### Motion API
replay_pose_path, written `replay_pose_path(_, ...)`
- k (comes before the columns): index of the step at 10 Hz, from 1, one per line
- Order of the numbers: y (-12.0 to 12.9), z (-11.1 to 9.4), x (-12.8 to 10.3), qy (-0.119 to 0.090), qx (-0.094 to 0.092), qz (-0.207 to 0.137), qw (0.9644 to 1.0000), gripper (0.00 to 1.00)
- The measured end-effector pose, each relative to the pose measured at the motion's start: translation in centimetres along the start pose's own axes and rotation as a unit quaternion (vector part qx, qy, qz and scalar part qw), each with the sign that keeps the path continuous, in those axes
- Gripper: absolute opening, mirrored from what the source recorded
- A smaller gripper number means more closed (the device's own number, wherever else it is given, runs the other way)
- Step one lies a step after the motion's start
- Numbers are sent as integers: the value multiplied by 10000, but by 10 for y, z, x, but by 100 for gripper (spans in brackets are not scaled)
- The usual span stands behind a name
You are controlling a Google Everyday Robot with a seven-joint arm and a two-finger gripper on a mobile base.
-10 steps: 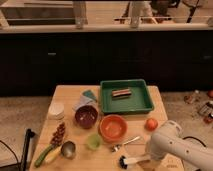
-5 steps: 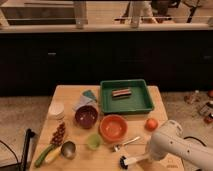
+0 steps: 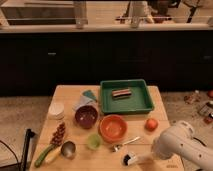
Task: Wipe red bowl with brush
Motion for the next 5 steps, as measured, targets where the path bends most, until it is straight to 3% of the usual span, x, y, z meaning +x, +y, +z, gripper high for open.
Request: replay_pose_path(5, -3, -14, 10, -11, 135, 78, 9999, 0)
